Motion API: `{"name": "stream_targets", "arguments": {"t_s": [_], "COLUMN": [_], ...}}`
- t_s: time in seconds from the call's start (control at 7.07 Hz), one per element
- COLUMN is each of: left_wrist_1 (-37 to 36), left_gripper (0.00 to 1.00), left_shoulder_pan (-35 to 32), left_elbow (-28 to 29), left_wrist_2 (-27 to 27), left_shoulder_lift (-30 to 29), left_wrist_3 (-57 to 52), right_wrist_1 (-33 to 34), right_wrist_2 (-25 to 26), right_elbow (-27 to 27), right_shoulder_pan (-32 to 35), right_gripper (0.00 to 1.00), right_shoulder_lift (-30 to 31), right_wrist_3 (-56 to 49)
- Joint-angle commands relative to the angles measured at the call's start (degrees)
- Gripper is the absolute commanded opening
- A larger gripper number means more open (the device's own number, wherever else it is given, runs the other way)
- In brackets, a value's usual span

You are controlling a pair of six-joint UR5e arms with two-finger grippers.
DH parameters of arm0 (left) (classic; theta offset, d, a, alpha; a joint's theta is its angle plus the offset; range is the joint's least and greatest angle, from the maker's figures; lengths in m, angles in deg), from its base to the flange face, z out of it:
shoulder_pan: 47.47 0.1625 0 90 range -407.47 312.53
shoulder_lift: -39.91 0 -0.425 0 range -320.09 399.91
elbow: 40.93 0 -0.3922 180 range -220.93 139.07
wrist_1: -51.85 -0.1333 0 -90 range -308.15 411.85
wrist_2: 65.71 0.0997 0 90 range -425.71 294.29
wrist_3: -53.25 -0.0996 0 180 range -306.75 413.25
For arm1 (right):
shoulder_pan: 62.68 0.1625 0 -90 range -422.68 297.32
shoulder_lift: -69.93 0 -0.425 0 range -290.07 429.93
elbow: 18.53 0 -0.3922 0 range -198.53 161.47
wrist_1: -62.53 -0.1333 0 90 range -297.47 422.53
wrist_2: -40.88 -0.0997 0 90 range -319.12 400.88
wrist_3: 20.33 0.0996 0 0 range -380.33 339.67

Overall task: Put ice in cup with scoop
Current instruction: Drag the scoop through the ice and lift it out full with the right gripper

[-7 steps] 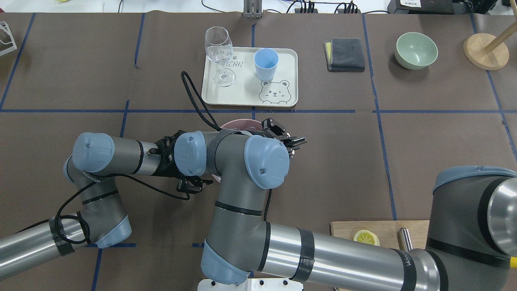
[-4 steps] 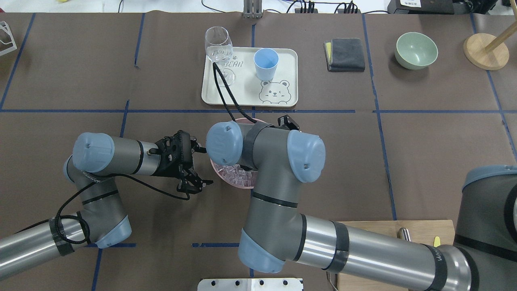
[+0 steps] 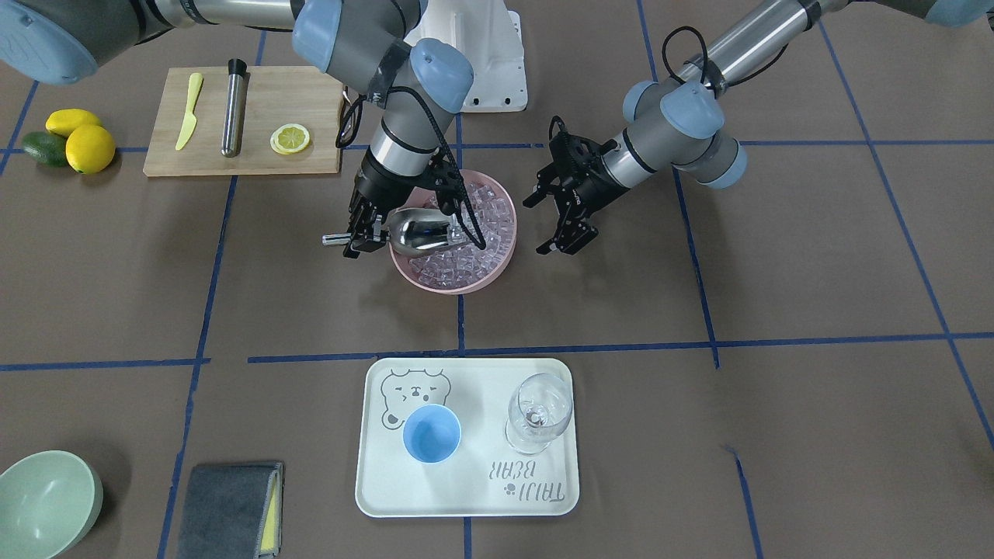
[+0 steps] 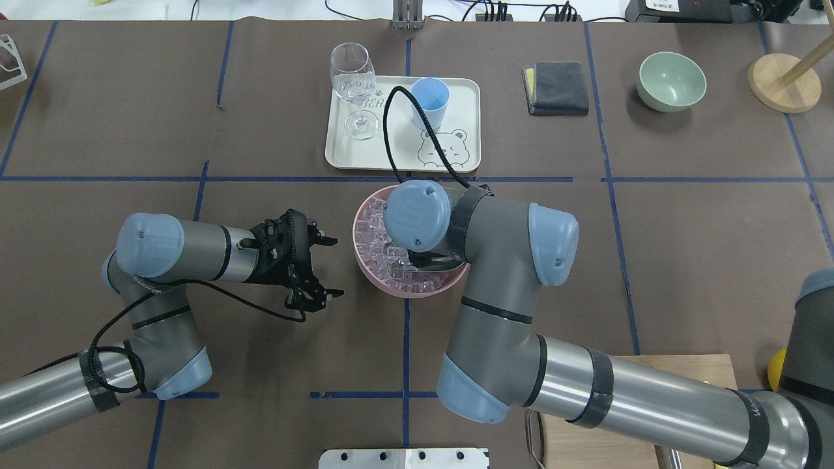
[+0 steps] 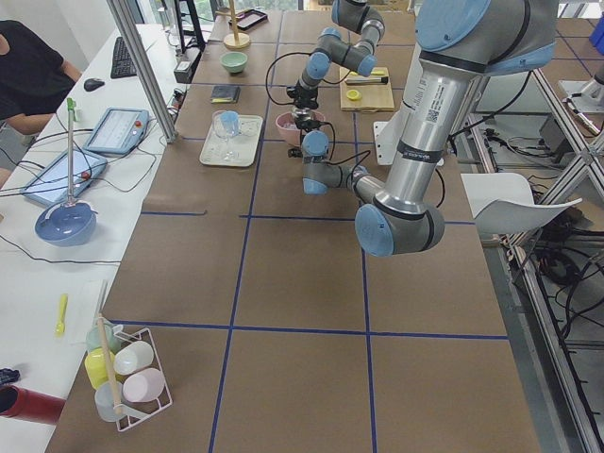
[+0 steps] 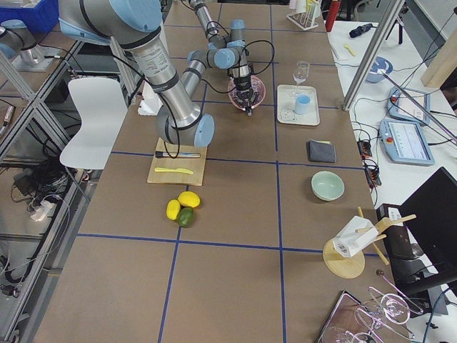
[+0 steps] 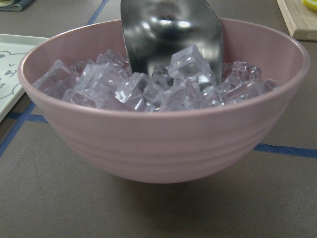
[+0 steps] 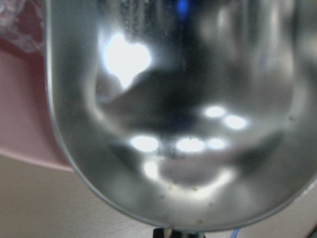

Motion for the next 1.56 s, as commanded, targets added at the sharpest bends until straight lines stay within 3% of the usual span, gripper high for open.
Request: {"name": "stream_targets", "arguments": {"t_s": [0.0, 1.41], "left_wrist_1": [0.1, 0.2], "left_gripper": [1.00, 1.00], "left_shoulder_pan": [-0.2, -0.3], "left_elbow": [0.0, -0.9], "left_wrist_2": [0.0, 0.0], "left_shoulder_lift": [0.0, 0.0], "left_wrist_3": [0.0, 0.2], "right_wrist_1": [-9.0, -9.3], "right_wrist_2": [-7.5, -20.1], "right_elbow": [-0.1, -9.0], "right_shoulder_pan": [2.2, 9.0], "right_gripper": [0.00, 0.00], "right_shoulder_lift": [3.7, 5.5], "right_wrist_3": [0.1, 0.1]}}
